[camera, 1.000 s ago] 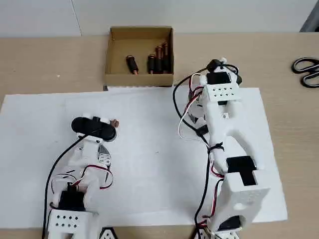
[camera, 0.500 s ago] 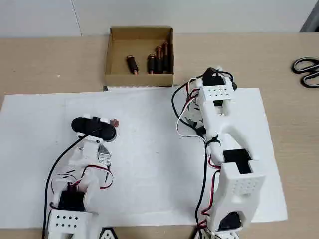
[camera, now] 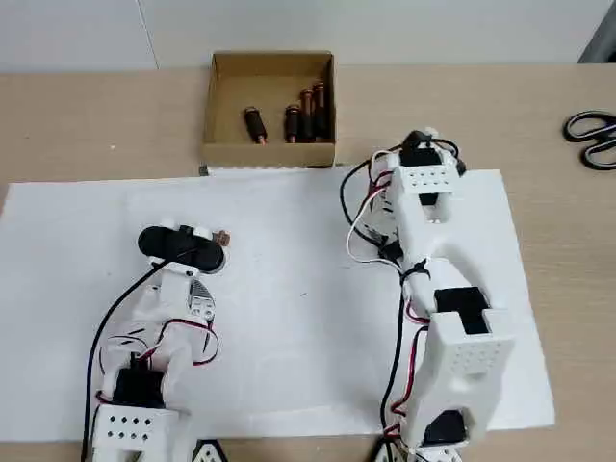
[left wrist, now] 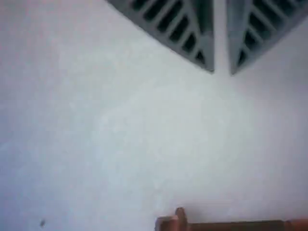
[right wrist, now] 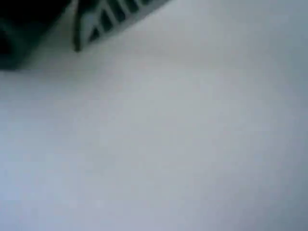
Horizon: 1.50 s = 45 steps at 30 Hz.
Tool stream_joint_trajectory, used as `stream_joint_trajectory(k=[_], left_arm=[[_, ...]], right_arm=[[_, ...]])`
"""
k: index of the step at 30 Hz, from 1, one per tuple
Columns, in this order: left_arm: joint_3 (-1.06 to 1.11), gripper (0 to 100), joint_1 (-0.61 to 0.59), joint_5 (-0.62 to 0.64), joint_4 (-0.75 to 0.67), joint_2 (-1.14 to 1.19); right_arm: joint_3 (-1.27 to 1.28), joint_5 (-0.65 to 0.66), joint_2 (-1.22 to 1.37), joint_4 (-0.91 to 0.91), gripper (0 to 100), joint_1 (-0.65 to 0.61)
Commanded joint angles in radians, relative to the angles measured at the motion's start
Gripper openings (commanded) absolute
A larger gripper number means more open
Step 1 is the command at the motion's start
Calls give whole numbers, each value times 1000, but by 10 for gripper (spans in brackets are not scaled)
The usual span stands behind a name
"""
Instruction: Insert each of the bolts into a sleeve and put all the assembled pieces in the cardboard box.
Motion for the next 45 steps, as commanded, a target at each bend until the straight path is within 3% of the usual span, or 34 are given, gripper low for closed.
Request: stream_joint_trajectory(k=[1, 7, 13, 21, 25, 30, 40, 45], left_arm=[[-5, 6, -3, 6, 2, -8], [-5, 6, -3, 6, 2, -8], [-5, 6, -3, 6, 2, -8], [-15, 7, 2, 5, 0, -8], [-104, 9, -35, 5, 2, 2], [-274, 88, -48, 3, 77, 9], [-768, 90, -46, -129, 261, 548], [-1069, 90, -43, -204, 430, 829]], right_arm=[[-5, 9, -1, -47, 21, -1], [-38, 9, -10, -38, 2, -5], [-219, 9, -87, 147, 2, -28], [-233, 34, -266, 352, 2, -30], [-173, 37, -354, 349, 2, -30], [-75, 37, -432, 348, 2, -27], [132, 38, -564, 346, 2, -12], [206, 40, -624, 332, 2, -10]])
